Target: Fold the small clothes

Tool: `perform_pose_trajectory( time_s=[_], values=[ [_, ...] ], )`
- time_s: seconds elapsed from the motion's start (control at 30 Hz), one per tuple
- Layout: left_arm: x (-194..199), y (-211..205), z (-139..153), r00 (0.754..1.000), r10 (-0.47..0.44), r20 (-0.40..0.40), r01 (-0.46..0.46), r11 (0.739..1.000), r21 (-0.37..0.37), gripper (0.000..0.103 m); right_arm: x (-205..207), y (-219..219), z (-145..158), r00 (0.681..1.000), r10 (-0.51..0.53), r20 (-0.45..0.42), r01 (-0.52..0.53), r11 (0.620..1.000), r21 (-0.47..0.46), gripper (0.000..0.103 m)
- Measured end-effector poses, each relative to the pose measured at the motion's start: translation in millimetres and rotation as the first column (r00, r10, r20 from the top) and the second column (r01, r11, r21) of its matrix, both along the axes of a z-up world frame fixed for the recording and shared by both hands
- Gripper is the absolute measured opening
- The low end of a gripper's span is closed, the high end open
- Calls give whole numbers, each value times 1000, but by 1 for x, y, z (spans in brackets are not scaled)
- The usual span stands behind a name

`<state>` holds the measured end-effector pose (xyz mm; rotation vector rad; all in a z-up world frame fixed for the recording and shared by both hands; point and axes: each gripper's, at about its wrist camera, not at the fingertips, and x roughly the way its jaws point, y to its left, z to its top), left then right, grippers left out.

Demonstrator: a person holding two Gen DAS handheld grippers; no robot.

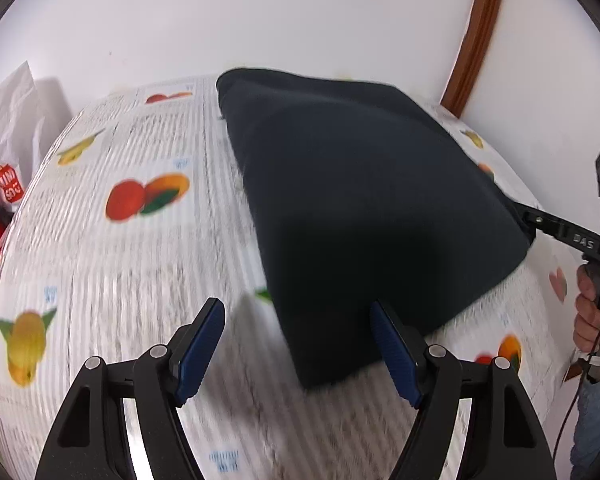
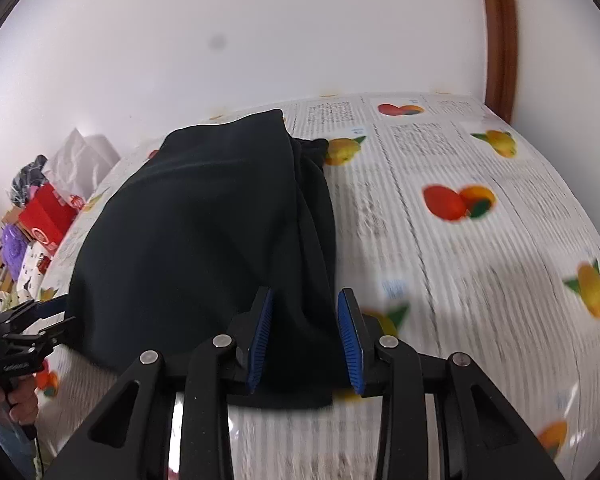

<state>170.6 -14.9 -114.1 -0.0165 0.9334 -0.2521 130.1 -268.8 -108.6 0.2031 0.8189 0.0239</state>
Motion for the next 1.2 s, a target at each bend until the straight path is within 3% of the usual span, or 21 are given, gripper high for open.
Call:
perform_pose_trajectory(
  time_s=[0.17,0.33,0.43,0.5,0.57,0.6,0.73,0.87,0.93,1.13,1.2],
  values=[
    [-20,1,-8,1000,-14,-9,14,1000,1,72,-34,-1,-6,1000,4,-10,-4,1000,-2,38],
    [-30,-4,-12,999,-31,10,30,999,45,61,-49,6,-15,999,37,-31,-36,999,10,41],
    [-25,-4,-11,999,-28,18,28,1000,15,46,-40,7,-25,999,1,-45,-1,1000,-11,41],
    [-19,-5,-11,999,-35,14,35,999,-14,28,-32,2,-29,999,-14,-31,15,999,38,41],
    [-11,-6,-10,1000,-24,20,25,999,-21,18,-23,1,-31,1000,-7,-15,8,997,80,31],
    [-8,-6,-9,1000,-20,21,20,999,-26,16,-18,2,-30,1000,9,3,-9,995,101,20],
    [14,-4,-9,1000,8,21,-8,1000,-27,15,3,7,-26,1000,-1,22,0,998,63,12],
    [37,-2,-11,999,39,7,-39,999,-36,15,30,3,-28,999,-7,36,5,999,44,12],
    [42,-4,-11,999,42,-3,-42,999,-27,15,34,-1,-25,1000,-5,19,4,999,42,17],
    [26,-3,-9,1000,-6,-22,5,1000,-16,20,-1,-8,2,998,41,50,-39,999,-38,23],
    [16,-2,-5,1000,-20,-2,20,999,-32,30,-6,-8,13,996,47,71,-43,998,-51,24]
  ],
)
